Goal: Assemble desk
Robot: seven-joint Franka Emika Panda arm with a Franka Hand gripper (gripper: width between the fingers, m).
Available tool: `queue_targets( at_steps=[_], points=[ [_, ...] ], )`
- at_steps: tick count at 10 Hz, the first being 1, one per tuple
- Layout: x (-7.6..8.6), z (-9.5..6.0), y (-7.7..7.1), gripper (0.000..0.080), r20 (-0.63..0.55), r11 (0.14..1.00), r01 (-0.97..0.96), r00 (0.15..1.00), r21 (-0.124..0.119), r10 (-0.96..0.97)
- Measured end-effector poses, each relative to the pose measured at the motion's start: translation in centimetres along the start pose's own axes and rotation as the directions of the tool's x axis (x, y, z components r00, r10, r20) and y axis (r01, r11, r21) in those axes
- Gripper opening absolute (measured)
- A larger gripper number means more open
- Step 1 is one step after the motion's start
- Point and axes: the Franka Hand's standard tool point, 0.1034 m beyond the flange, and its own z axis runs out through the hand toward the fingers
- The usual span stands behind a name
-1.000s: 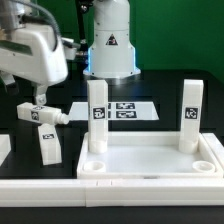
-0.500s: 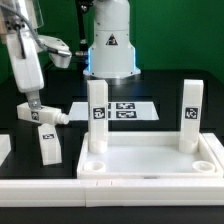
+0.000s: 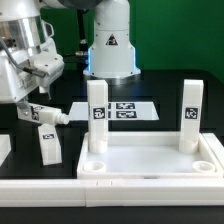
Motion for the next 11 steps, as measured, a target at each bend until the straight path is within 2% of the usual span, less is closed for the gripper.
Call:
queue_targets(
  at_steps=[3,4,11],
  points=[
    [-0.01,0.20,0.11,0.0649,0.003,1.000,-0.023,1.000,-0.001,0.023],
    [0.13,0.08,0.23,0.0649,0.024,0.997,-0.072,0.997,0.011,0.072],
    [-0.61,0.84,0.22,0.0649,0.009,0.995,-0.097,0.995,0.000,0.097]
  ],
)
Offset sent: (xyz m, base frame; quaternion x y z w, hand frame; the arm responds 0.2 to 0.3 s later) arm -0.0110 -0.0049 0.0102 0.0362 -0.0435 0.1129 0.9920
